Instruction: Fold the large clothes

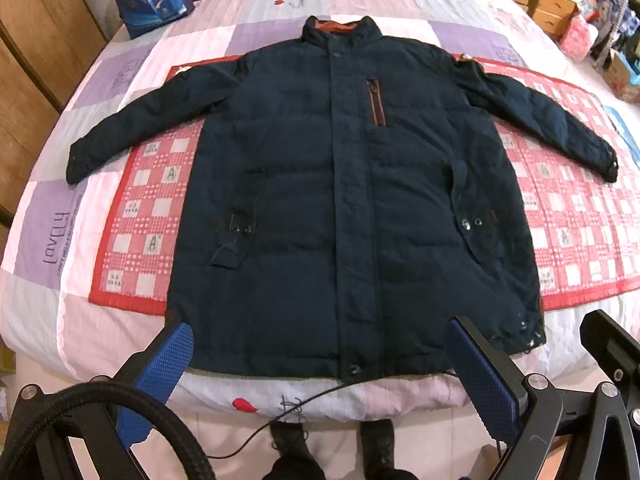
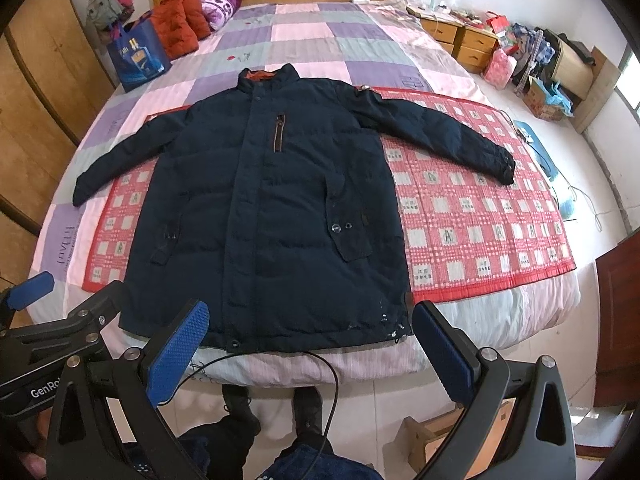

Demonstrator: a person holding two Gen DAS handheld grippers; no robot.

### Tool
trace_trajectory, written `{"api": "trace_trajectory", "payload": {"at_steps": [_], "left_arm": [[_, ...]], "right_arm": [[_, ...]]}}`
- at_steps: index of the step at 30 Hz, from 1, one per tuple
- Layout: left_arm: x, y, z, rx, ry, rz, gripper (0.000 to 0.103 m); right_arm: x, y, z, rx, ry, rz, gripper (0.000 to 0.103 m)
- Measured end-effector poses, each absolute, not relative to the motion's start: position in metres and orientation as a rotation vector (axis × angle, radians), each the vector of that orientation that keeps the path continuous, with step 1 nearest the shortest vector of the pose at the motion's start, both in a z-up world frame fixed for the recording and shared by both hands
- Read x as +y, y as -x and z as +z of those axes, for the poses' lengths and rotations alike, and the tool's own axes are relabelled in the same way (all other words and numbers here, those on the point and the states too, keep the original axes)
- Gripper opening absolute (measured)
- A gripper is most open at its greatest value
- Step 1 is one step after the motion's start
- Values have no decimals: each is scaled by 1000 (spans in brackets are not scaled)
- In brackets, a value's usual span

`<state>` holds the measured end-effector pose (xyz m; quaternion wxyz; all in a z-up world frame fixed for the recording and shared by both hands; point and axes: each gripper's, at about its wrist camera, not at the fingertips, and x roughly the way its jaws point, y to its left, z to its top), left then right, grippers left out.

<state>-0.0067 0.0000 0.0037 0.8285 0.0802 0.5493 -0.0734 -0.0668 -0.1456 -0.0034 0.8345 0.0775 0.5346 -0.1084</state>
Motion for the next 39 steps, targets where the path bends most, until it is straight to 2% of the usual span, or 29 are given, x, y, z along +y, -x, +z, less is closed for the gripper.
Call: {"api": "trace_trajectory", "payload": {"at_steps": [16, 26, 36, 39], "left_arm": [[-22, -4, 3, 1167, -154, -131, 103], [-9, -22, -23, 1195, -159, -148, 103], [24, -108, -50, 1155, -153, -184, 103], [34, -140, -77, 1144, -152, -208, 103]], "right_arm": [[-169, 49, -5, 1120, -168, -195, 103], [-165, 26, -25, 1116, -167, -180, 103], [-132, -58, -56, 1135, -107, -197, 103], [-120, -91, -74, 1110, -74, -157, 103]]}}
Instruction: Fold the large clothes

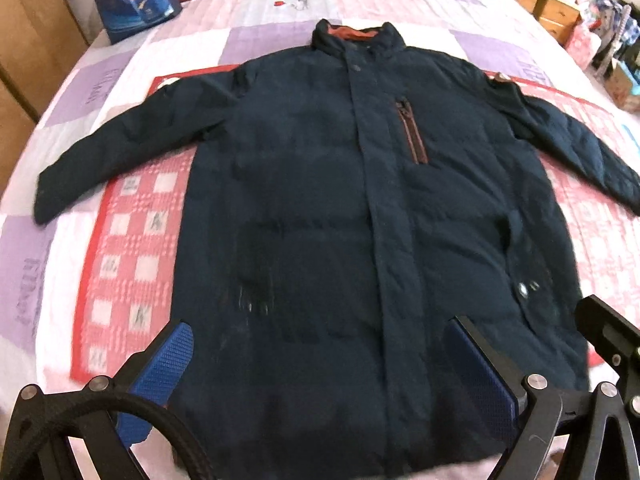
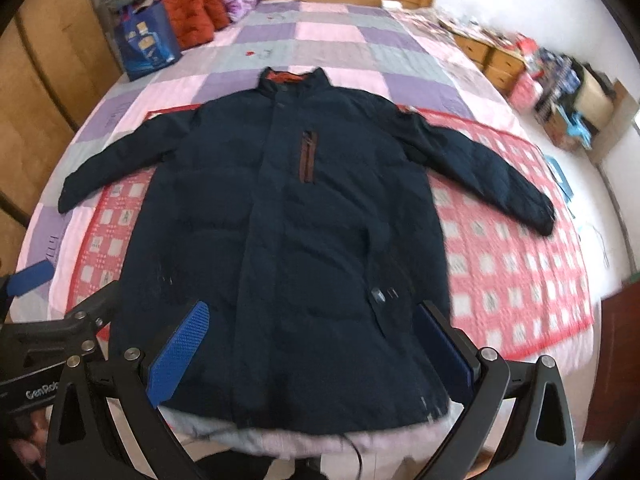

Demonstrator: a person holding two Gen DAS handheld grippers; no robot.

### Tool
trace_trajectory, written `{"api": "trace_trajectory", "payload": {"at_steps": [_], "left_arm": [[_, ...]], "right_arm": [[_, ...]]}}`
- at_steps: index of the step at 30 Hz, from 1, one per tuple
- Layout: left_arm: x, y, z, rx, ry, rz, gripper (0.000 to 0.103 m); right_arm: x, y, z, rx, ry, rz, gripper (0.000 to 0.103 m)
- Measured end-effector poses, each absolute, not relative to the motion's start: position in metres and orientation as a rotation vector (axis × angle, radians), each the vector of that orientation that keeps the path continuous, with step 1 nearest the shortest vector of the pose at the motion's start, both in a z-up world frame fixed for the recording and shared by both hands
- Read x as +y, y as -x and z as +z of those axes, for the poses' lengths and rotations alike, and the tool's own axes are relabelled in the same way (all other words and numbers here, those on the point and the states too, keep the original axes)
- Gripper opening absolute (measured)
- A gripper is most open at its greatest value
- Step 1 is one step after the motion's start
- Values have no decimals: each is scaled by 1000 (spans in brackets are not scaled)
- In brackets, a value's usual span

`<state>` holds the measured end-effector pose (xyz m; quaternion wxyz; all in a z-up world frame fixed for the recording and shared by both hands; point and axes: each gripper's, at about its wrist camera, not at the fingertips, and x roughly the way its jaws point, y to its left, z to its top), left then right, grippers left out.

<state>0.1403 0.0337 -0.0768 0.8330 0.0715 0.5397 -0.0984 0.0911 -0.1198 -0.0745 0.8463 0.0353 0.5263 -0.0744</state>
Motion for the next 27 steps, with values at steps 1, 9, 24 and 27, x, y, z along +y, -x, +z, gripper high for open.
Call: {"api": "trace_trajectory", "payload": {"at_steps": [1, 9, 24, 27], "left_arm": [[37, -151, -90, 1139, -157, -211, 103], [53, -186, -227, 1137, -161, -219, 103], [137, -130, -311, 1102, -135, -44, 103], [156, -119, -309, 1113, -142, 17, 103]], "right_arm": [[-117, -101, -83, 1099, -54, -145, 103], [-135, -159, -222, 1110, 64, -86, 103], [-252, -74, -339, 1118, 155, 109, 102], [-313, -49, -344, 1155, 121, -22, 102]]}}
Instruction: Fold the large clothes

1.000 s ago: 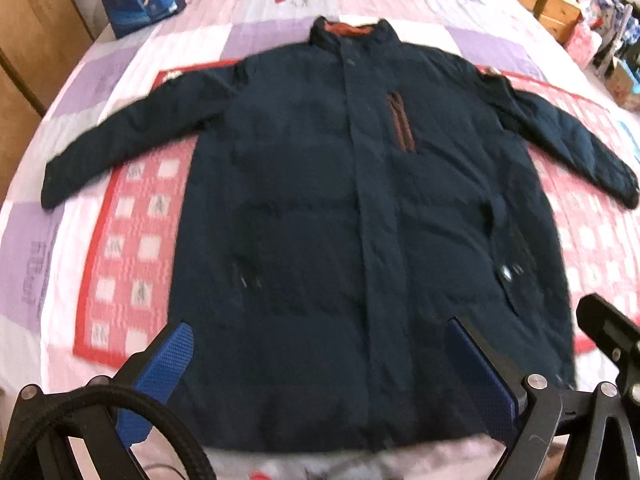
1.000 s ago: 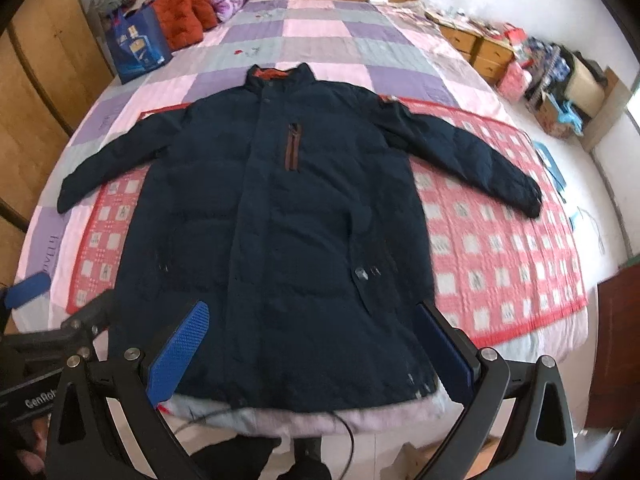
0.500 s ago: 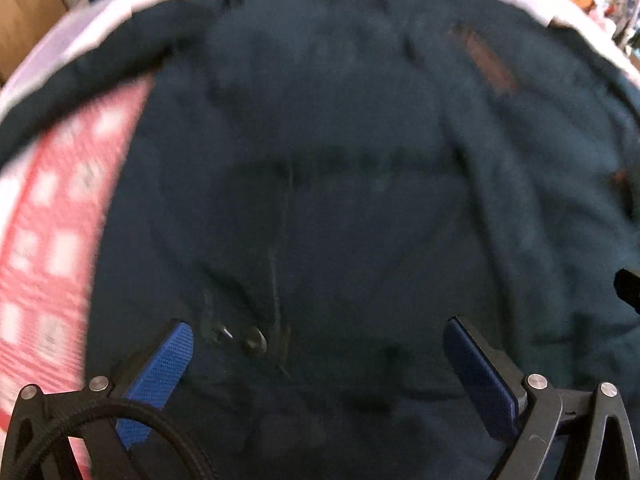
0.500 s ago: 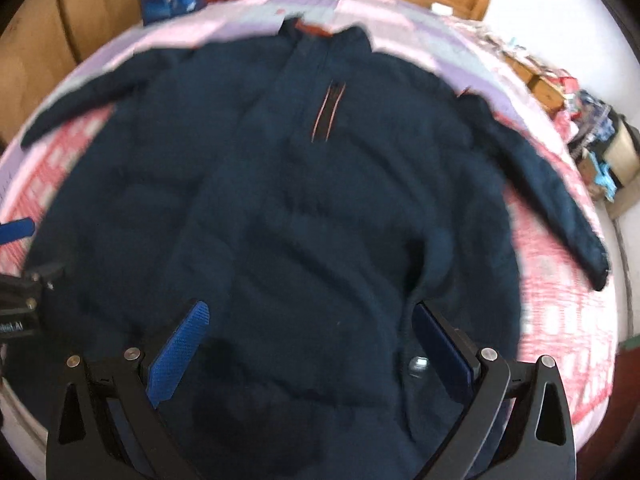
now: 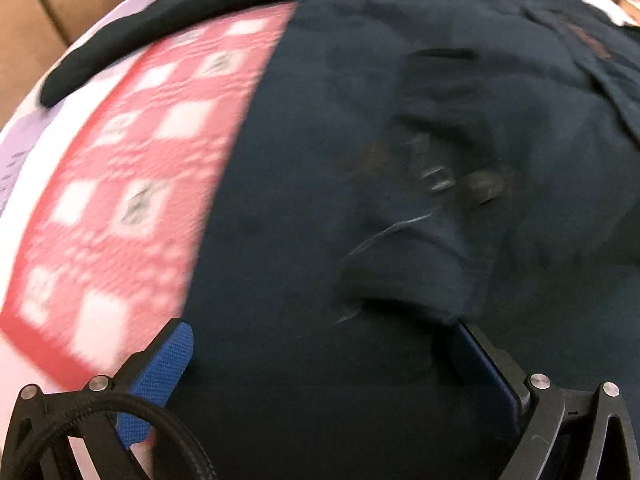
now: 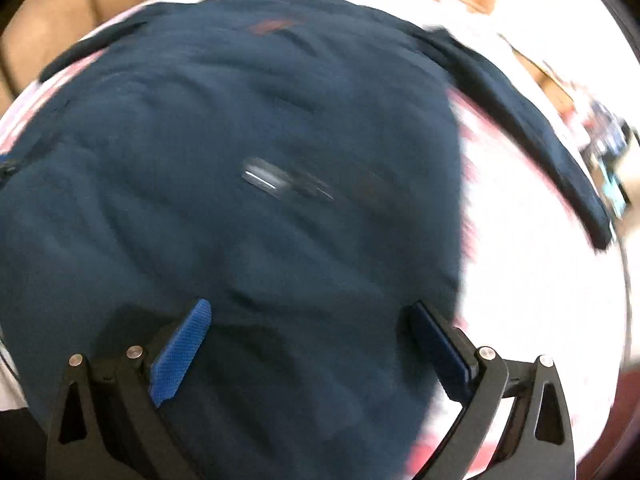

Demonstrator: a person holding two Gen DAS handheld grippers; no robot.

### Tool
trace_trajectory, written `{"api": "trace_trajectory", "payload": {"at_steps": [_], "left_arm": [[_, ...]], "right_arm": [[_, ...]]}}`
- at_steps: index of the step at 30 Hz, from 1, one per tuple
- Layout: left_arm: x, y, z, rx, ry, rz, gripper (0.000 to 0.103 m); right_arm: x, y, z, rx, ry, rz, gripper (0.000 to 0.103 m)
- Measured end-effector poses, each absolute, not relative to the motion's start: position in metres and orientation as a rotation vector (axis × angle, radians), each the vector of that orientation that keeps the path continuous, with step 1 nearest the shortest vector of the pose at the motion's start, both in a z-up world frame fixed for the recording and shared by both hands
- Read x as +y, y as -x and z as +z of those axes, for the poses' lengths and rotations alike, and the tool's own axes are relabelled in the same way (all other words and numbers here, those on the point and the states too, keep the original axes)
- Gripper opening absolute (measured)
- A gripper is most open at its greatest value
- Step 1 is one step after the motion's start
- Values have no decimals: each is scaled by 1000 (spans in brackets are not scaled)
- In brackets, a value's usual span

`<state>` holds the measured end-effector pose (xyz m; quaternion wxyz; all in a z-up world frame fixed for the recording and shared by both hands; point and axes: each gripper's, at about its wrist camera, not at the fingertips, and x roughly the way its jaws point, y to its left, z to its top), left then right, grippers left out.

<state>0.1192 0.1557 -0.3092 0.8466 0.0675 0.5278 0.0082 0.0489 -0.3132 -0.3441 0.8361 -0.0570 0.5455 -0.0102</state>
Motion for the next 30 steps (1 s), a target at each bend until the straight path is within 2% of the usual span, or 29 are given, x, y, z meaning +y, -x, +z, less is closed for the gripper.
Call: {"api": "trace_trajectory", "payload": {"at_steps": [5, 8, 12, 17, 22, 24, 26, 30], "left_arm": [[167, -112, -300, 1164, -146, 113, 103], [152, -129, -269, 1132, -143, 75, 103], [115, -188, -197, 1001, -182, -51, 103], [60, -305, -88, 812, -261, -248, 103], [18, -410, -18, 718, -295, -327, 103], [10, -447, -11, 702, -269, -320, 103], [4, -458, -18, 690, -240, -294, 103], [-7, -485, -103, 791, -188, -267, 103]], "right_arm": [[-373, -43, -341, 1234, 80, -131, 102], [-379, -73, -320, 1226, 139, -113, 102], [-376, -154, -247, 1041, 169, -29, 102], [-364, -284, -132, 856, 165, 30, 102], [-338, -385, -30, 710, 216, 7, 102], [-328, -412, -3, 678, 144, -3, 102], [-313, -429, 0, 638, 61, -24, 102], [-287, -450, -66, 676, -18, -15, 102]]}}
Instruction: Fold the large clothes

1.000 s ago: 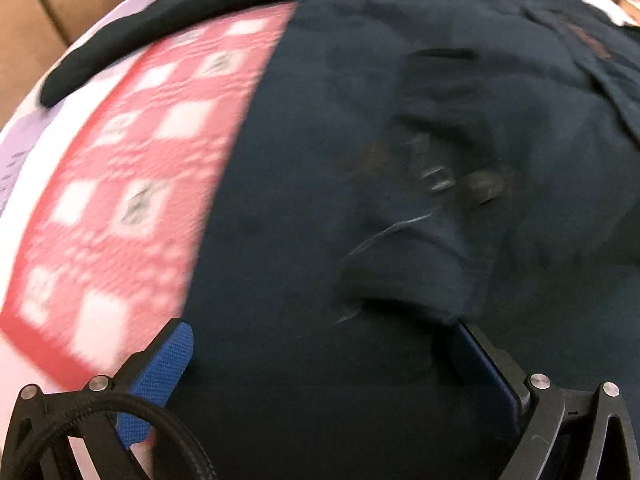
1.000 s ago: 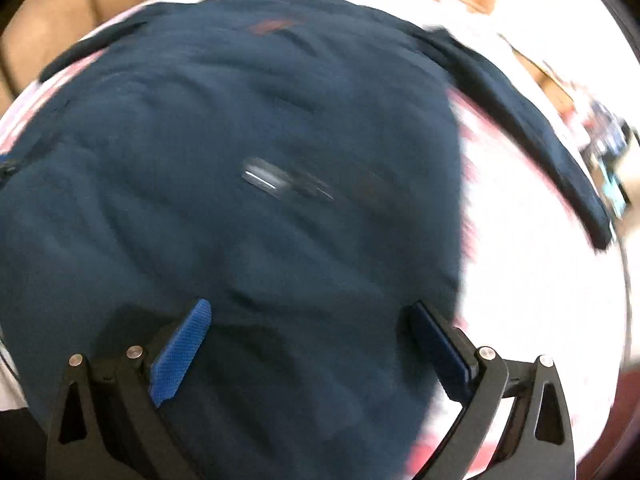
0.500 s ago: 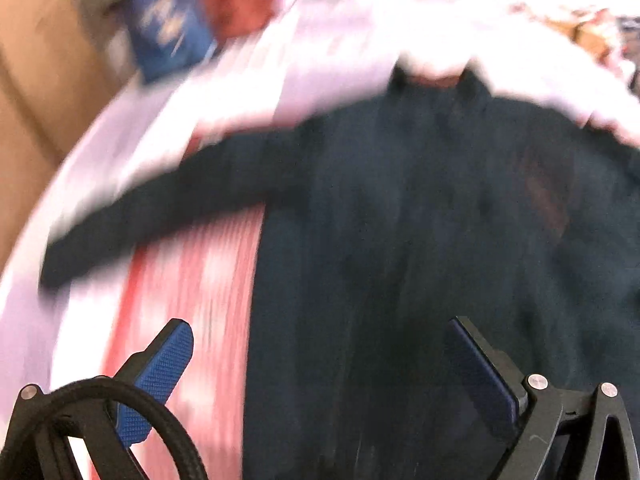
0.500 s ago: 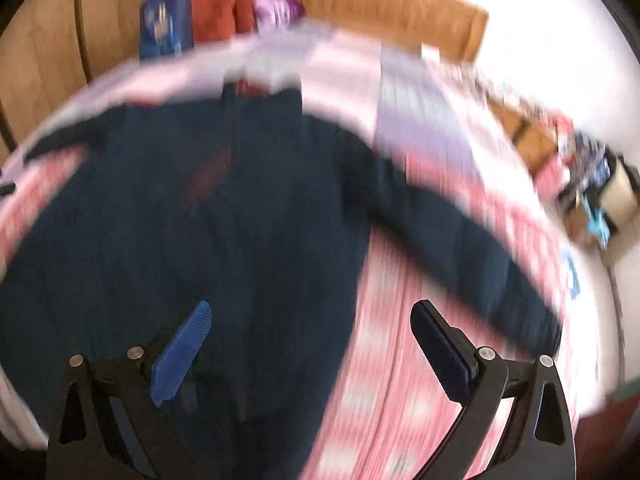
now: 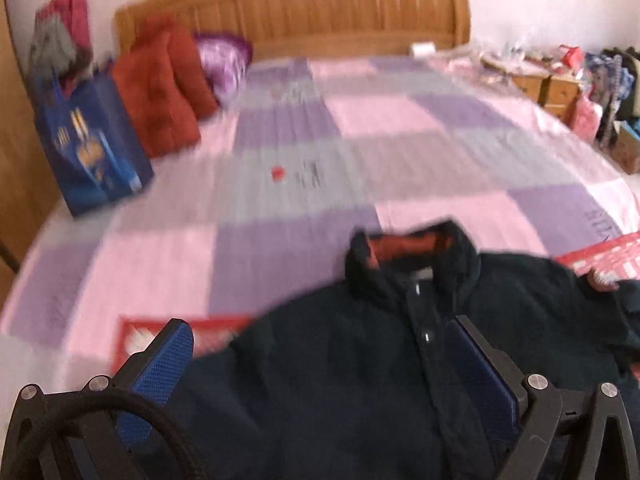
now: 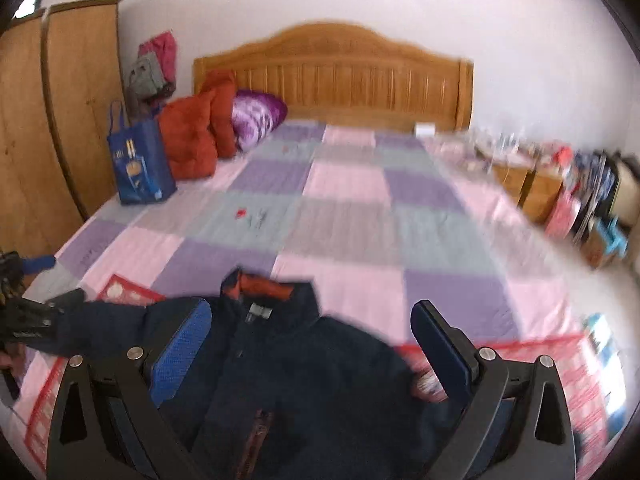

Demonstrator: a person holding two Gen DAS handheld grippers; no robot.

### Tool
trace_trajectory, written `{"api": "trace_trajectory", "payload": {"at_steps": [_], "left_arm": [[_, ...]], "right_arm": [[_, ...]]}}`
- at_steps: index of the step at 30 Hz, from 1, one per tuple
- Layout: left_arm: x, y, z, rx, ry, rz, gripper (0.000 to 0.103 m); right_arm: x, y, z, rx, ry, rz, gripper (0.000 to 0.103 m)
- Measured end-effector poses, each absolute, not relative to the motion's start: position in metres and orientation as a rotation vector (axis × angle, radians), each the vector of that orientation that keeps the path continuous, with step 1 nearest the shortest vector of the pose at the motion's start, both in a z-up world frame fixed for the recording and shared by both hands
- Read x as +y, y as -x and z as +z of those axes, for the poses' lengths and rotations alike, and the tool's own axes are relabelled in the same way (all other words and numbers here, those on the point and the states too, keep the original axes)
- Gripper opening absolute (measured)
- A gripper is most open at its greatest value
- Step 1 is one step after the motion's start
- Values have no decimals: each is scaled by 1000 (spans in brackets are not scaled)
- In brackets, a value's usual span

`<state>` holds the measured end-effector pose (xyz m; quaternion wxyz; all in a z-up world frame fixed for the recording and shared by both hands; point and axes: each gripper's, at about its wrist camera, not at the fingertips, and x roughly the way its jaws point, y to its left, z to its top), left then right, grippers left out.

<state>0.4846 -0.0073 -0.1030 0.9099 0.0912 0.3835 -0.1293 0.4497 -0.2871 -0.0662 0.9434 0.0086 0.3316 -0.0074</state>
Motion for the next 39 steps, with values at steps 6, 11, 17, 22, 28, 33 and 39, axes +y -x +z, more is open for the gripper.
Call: {"api": "trace_trajectory", "payload": {"at_steps": [6, 11, 17, 22, 28, 33, 39], "left_arm": [[-42, -491, -229, 937, -216, -219, 103], [-29, -501, -312, 1004, -247, -120, 103], [31, -494, -319, 914, -199, -41, 103], [42, -492, -310, 922, -209, 44, 103], [-55, -469, -268, 828, -170, -138, 103], [-166, -458, -259, 851, -144, -344, 103], [-266, -462, -283, 912, -212, -377, 103]], "right_arm": [[-254, -494, -224, 889, 12, -8, 102], [-249, -503, -321, 979, 193, 44, 102], [-369, -467, -352, 966, 86, -37, 102], [-417, -447, -353, 983, 127, -110, 102], [-408, -455, -344, 984, 169, -139, 103], [-420, -450, -322, 900, 204, -92, 103], [-522, -410, -330, 929, 94, -193, 103]]}}
